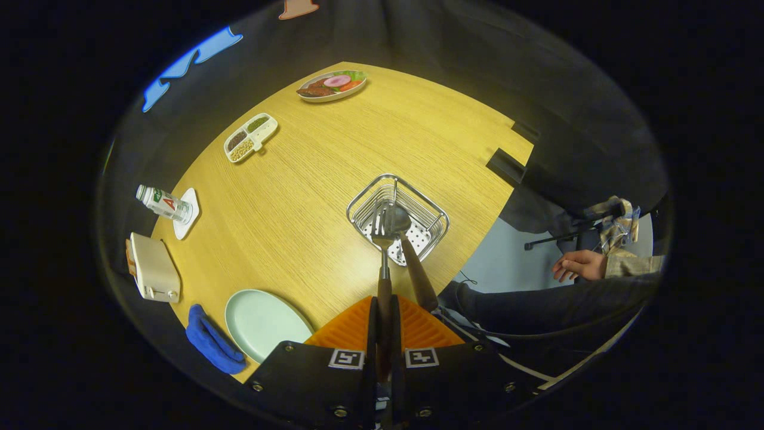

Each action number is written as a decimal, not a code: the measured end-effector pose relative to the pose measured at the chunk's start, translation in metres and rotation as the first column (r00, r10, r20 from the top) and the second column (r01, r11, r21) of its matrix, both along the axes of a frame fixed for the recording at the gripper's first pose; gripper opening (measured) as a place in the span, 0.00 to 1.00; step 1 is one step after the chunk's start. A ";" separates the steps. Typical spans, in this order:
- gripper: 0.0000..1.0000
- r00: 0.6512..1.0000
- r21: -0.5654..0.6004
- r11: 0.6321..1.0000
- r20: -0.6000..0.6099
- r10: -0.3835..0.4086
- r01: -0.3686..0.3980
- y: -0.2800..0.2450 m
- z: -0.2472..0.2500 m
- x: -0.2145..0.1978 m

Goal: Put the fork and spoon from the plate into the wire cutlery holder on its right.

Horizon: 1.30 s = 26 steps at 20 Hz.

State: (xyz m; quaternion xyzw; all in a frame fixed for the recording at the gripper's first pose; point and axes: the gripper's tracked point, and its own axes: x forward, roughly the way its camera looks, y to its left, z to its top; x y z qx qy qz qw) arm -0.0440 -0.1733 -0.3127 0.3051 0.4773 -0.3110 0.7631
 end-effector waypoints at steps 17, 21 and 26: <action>0.67 0.996 -0.126 0.990 0.042 0.076 -0.070 -0.004 0.023 0.014; 0.67 0.994 -0.159 0.984 0.063 0.090 -0.079 -0.006 0.029 0.019; 0.67 0.970 -0.294 0.951 0.187 0.153 -0.093 -0.014 0.068 0.040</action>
